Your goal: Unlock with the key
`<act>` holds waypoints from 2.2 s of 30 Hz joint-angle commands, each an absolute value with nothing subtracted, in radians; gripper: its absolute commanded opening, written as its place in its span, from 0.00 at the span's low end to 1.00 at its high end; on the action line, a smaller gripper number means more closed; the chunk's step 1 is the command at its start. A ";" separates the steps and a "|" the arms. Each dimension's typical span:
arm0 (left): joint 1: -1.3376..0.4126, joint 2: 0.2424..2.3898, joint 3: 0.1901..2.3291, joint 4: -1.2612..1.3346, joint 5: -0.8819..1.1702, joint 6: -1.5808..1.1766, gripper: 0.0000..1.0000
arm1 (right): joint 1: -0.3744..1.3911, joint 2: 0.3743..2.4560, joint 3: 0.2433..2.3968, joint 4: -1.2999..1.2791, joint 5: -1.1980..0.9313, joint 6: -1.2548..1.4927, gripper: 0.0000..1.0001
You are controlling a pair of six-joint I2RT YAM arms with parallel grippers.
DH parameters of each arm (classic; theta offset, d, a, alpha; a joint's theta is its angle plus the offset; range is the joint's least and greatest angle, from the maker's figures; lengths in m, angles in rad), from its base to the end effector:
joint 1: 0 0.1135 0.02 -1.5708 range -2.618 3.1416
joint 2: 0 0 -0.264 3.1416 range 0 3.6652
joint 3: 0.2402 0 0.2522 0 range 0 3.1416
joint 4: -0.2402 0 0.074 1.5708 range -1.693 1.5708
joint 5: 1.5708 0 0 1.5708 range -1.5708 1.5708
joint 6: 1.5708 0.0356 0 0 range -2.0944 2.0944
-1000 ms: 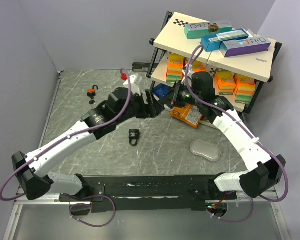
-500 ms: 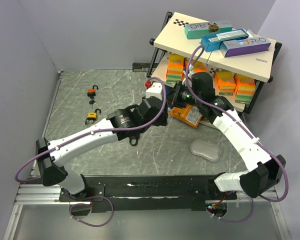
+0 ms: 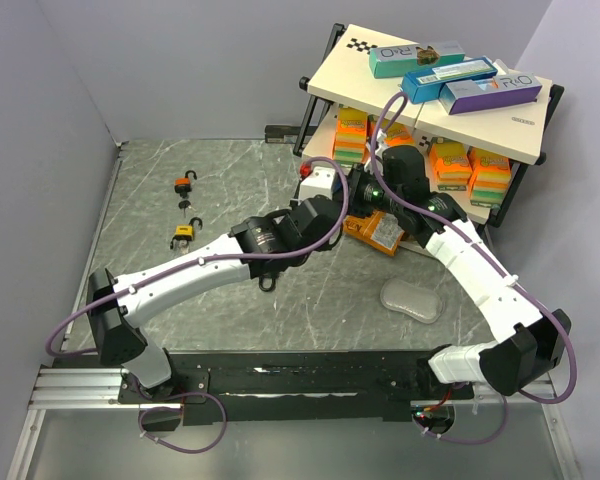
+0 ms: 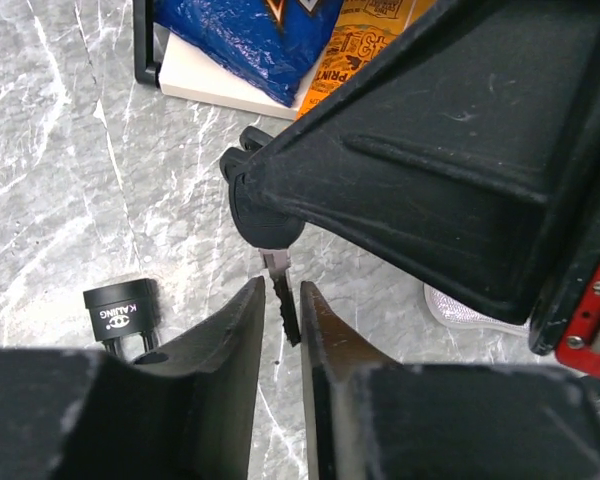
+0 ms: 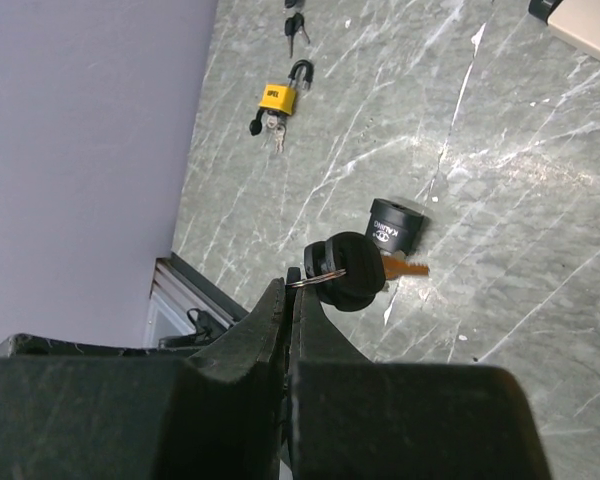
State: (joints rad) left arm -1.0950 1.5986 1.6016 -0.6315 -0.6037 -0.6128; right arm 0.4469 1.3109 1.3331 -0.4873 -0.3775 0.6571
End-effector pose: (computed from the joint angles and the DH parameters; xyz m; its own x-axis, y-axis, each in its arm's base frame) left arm 0.1809 -0.3069 0.3774 -0.5202 -0.0241 -0.8537 0.2717 0.9430 -0.1922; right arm 0.2571 0.1378 0.3860 -0.7471 0.2716 -0.6067 -0.3062 0.6694 0.6768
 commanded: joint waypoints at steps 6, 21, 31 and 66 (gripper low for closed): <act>-1.100 1.582 1.586 -0.584 -0.609 -0.568 0.01 | 0.442 1.290 1.318 -0.502 -0.364 0.654 0.00; -0.862 1.410 1.295 -0.434 -0.022 -0.555 0.01 | 0.336 1.296 1.229 -0.466 -0.594 0.556 0.56; -0.651 1.252 1.069 -0.301 0.642 -0.514 0.01 | 0.316 1.275 1.183 -0.472 -0.933 0.181 0.71; -0.581 1.295 1.083 -0.290 0.917 -0.523 0.01 | 0.443 1.410 1.244 -0.454 -1.229 0.181 0.27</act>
